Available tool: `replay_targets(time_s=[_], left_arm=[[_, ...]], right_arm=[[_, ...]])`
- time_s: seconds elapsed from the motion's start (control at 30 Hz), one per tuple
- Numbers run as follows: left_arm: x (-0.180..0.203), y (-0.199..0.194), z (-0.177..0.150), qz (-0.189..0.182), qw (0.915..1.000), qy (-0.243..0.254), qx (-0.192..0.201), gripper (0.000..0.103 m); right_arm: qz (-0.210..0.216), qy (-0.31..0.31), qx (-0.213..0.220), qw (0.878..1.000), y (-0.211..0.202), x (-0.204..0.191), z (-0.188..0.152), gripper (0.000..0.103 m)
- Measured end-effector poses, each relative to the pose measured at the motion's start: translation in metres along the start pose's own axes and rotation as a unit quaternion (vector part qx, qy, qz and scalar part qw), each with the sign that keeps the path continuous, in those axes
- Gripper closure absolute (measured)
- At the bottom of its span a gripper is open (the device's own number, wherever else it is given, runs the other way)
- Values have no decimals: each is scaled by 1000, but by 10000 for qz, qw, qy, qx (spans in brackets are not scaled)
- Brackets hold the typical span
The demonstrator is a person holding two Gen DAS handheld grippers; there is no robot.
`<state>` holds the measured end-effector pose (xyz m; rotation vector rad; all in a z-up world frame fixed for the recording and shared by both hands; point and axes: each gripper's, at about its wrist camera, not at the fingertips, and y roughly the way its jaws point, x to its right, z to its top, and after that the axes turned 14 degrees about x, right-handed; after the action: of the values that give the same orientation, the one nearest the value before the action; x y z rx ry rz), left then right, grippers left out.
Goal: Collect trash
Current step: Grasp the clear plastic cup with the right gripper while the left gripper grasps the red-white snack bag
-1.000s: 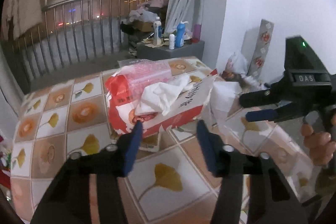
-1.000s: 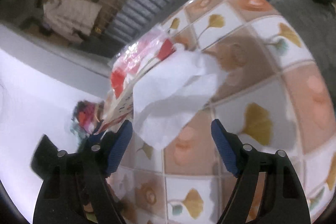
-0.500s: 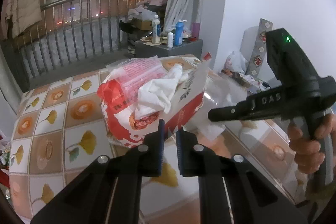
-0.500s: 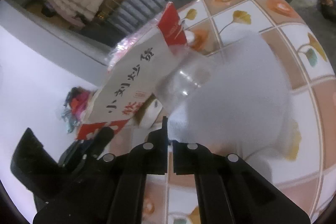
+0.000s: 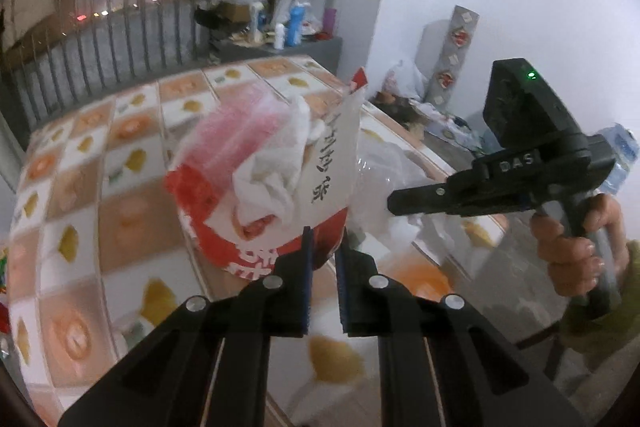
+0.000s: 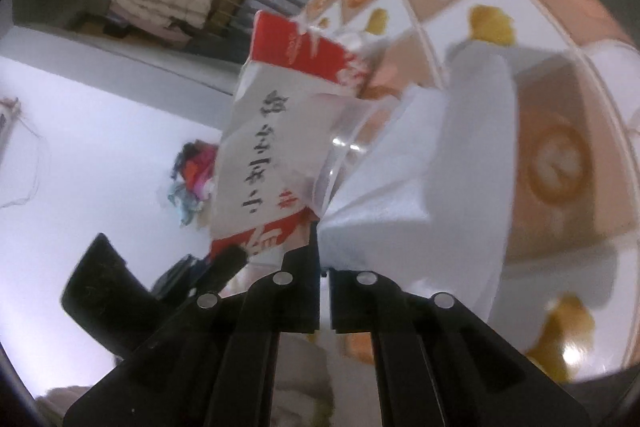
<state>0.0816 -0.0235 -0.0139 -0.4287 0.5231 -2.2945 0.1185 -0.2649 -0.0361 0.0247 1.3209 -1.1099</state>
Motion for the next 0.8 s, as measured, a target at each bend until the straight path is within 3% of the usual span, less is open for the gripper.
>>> replay_targets(time_s=[0.1,0.17,0.2,0.27,0.37,0.47,0.67,0.8], left_arm=[[6,-8,-9,-187,9996,-106,-163,78],[7,-18,-10,-414,9988,-239,-135,59],[6,-28,-9,-597,9976,-344,-27,53],[3,-42,-5,-879,9947,-499,164,46],[-8,-58,5,-1131,9892,-782,511,45],[-18,-51,17,-797,9914,-871,570,45],[-5,-2,18,-15,9990,-381,235,50],[4,27,8,424,9991,67,54,55]], right_arm=[[-238,138,71,9996,-4,11,0,84],[-306,291,156,9990,-10,19,2,66],[-326,336,228,9986,-16,23,3,63],[-349,365,320,9982,-24,26,1,52],[-361,481,418,9973,-29,31,1,48],[-396,634,485,9960,-22,30,-4,47],[-455,839,584,9937,-25,35,-9,46],[-571,628,553,9949,-34,38,-8,33]])
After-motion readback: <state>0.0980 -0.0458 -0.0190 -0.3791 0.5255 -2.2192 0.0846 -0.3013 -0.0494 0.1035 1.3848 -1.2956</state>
